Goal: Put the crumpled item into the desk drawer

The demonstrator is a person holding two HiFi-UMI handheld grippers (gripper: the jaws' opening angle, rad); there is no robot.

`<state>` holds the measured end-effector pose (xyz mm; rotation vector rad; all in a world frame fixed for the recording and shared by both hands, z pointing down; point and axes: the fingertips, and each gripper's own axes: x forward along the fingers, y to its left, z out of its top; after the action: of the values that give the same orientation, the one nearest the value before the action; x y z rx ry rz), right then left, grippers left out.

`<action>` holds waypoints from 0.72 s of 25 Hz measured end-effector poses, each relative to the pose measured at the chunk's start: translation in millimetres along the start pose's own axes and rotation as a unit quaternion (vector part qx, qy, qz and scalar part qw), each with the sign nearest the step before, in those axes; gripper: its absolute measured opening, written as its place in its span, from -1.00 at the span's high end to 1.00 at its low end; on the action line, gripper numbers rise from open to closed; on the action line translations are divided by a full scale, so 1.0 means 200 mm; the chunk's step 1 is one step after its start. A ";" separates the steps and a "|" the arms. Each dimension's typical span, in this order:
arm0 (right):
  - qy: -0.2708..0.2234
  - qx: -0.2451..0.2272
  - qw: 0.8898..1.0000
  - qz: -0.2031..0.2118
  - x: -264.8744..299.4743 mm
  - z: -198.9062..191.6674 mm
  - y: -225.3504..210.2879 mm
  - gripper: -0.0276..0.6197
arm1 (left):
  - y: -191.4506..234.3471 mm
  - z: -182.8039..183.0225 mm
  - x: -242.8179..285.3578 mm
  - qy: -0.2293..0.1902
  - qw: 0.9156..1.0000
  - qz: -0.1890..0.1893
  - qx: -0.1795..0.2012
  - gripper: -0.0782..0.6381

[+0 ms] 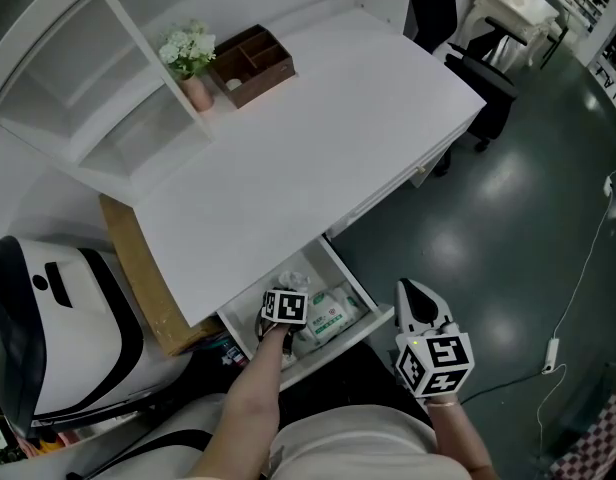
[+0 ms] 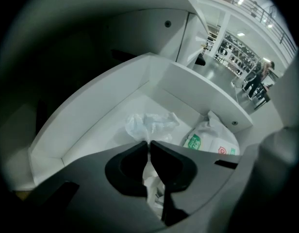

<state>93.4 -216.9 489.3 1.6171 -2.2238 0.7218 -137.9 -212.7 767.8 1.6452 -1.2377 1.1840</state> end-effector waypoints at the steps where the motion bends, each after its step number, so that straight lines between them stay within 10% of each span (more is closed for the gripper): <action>1: 0.000 0.000 1.000 0.001 0.00 0.00 0.00 0.91 | 0.00 0.00 0.00 0.001 1.000 -0.001 -0.002 0.74; 18: 0.003 -0.008 1.000 0.020 0.01 -0.02 0.06 0.91 | -0.01 0.11 -0.20 -0.082 0.996 -0.010 -0.014 0.51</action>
<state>80.9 -213.6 490.0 1.5639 -2.2583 0.7177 -134.6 -222.2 723.8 1.7590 -1.3290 1.0315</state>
